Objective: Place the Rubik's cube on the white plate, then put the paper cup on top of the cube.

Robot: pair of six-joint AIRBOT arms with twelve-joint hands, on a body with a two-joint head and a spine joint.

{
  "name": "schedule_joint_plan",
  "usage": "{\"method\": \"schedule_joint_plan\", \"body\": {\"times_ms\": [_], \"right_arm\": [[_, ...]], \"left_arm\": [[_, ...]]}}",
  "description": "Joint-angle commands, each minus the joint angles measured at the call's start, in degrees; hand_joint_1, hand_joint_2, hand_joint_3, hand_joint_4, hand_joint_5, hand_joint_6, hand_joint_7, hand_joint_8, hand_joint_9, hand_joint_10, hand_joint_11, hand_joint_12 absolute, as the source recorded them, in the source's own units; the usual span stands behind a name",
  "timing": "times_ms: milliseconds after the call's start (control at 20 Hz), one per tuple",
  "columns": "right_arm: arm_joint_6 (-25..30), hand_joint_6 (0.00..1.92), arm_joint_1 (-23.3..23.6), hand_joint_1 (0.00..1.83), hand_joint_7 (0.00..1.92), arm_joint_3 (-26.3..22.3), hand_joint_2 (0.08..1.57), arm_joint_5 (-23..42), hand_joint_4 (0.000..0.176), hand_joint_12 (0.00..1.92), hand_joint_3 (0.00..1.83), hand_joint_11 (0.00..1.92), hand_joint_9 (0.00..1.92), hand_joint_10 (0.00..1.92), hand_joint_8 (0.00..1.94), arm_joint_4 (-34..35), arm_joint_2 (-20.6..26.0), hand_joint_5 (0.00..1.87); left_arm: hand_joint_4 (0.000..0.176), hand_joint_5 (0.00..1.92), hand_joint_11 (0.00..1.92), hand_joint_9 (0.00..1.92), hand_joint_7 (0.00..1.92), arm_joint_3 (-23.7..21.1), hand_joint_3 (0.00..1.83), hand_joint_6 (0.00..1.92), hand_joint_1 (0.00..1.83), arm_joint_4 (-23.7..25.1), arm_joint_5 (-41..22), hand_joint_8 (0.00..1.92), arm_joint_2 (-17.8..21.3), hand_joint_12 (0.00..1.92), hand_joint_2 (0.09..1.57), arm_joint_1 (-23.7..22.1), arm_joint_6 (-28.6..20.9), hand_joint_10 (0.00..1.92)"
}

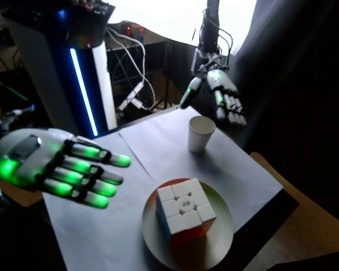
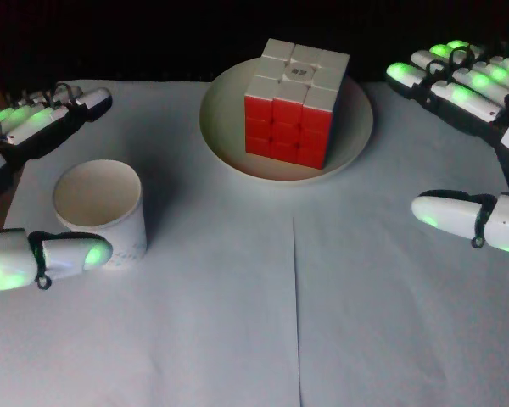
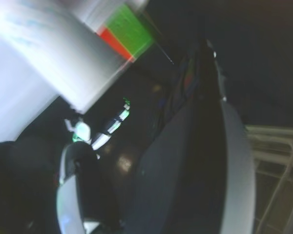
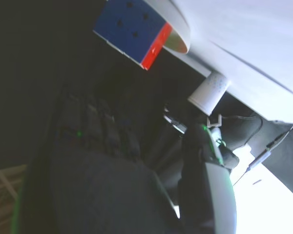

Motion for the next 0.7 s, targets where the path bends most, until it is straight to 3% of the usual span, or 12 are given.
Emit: {"method": "schedule_joint_plan", "body": {"times_ms": [0, 100, 150, 200, 250, 300, 350, 400, 450, 500, 600, 650], "right_arm": [[-0.15, 0.0, 0.55, 0.35, 0.0, -0.03, 1.23, 8.2, 0.067, 0.0, 0.0, 0.0, 0.0, 0.0, 0.0, 0.54, 0.59, 0.0], [-0.16, 0.0, 0.55, 0.34, 0.0, -0.04, 1.24, 8.49, 0.067, 0.0, 0.01, 0.0, 0.0, 0.0, 0.0, 0.62, 0.62, 0.0], [-0.17, 0.0, 0.55, 0.32, 0.0, -0.04, 1.24, 8.57, 0.045, 0.0, 0.01, 0.0, 0.0, 0.0, 0.0, 0.63, 0.62, 0.0], [-0.17, 0.0, 0.56, 0.35, 0.0, -0.04, 1.24, 8.61, 0.048, 0.0, 0.01, 0.0, 0.0, 0.0, 0.0, 0.63, 0.62, 0.0], [-0.18, 0.0, 0.56, 0.36, 0.0, -0.03, 1.24, 8.64, 0.036, 0.0, 0.01, 0.0, 0.0, 0.0, 0.0, 0.69, 0.61, 0.0], [-0.2, 0.0, 0.56, 0.36, 0.0, -0.02, 1.24, 8.64, 0.059, 0.0, 0.0, 0.0, 0.0, 0.0, 0.0, 0.8, 0.61, 0.0], [-0.23, 0.0, 0.56, 0.35, 0.0, -0.01, 1.24, 8.64, 0.058, 0.0, 0.0, 0.0, 0.0, 0.0, 0.0, 0.95, 0.61, 0.0], [-0.24, 0.0, 0.56, 0.34, 0.0, -0.01, 1.24, 8.64, 0.046, 0.01, 0.0, 0.02, 0.0, 0.0, 0.0, 1.07, 0.61, 0.0], [-0.24, 0.0, 0.56, 0.35, 0.0, -0.01, 1.25, 8.64, 0.051, 0.0, 0.01, 0.0, 0.0, 0.0, 0.0, 1.09, 0.61, 0.0], [-0.24, 0.0, 0.56, 0.35, 0.0, -0.01, 1.25, 8.65, 0.052, 0.0, 0.01, 0.0, 0.0, 0.0, 0.0, 1.09, 0.61, 0.0], [-0.24, 0.0, 0.56, 0.34, 0.0, -0.02, 1.25, 8.65, 0.064, 0.01, 0.0, 0.02, 0.0, 0.0, 0.0, 1.09, 0.61, 0.0], [-0.24, 0.0, 0.56, 0.34, 0.0, -0.02, 1.26, 8.65, 0.058, 0.01, 0.01, 0.01, 0.0, 0.0, 0.0, 1.09, 0.61, 0.0]], "left_arm": [[0.143, 0.0, 0.0, 0.0, 0.0, 0.41, 0.0, 0.0, 0.6, -0.11, -5.52, 0.0, -0.56, 0.0, 0.98, -0.17, -0.19, 0.0], [0.136, 0.0, 0.0, 0.0, 0.0, 1.19, 0.0, 0.0, 0.55, -0.71, -4.41, 0.0, -1.54, 0.0, 0.98, -0.17, -0.21, 0.0], [0.161, 0.0, 0.02, 0.0, 0.0, 1.69, 0.0, 0.0, 0.49, -0.93, -3.63, 0.0, -2.27, 0.01, 0.98, -0.17, -0.28, 0.0], [0.16, 0.0, 0.0, 0.0, 0.0, 2.09, 0.0, 0.0, 0.53, -1.12, -3.06, 0.0, -2.81, 0.0, 0.99, -0.17, -0.3, 0.0], [0.176, 0.0, 0.02, 0.0, 0.0, 2.81, 0.01, 0.0, 0.61, -1.33, -2.39, 0.0, -3.66, 0.01, 1.0, -0.22, -0.69, 0.0], [0.176, 0.0, 0.04, 0.0, 0.0, 3.68, 0.01, 0.0, 0.68, -1.45, -2.16, 0.0, -4.59, 0.02, 1.0, -0.37, -1.54, 0.0], [0.176, 0.0, 0.03, 0.0, 0.0, 4.18, 0.01, 0.0, 0.74, -1.54, -1.88, 0.0, -5.17, 0.02, 1.01, -0.75, -1.8, 0.0], [0.16, 0.04, 0.01, 0.04, 0.06, 4.77, 0.0, 0.0, 0.85, -1.52, -0.77, 0.0, -5.86, 0.22, 1.02, -1.67, -1.8, 0.01], [0.145, 0.17, 0.0, 0.15, 0.19, 5.27, 0.0, 0.02, 0.93, -1.35, 0.17, 0.02, -6.39, 0.56, 1.02, -2.3, -1.79, 0.03], [0.142, 0.19, 0.0, 0.17, 0.22, 5.76, 0.0, 0.02, 0.94, -1.2, 0.96, 0.01, -6.96, 0.65, 1.02, -2.85, -1.79, 0.02], [0.064, 0.35, 0.0, 0.3, 0.39, 6.62, 0.01, 0.06, 0.93, -1.2, 2.28, 0.04, -7.86, 0.95, 1.09, -3.57, -1.79, 0.06], [0.069, 0.48, 0.0, 0.36, 0.54, 6.96, 0.0, 0.15, 0.92, -1.2, 2.85, 0.13, -8.24, 1.21, 1.13, -3.88, -1.79, 0.37]]}}
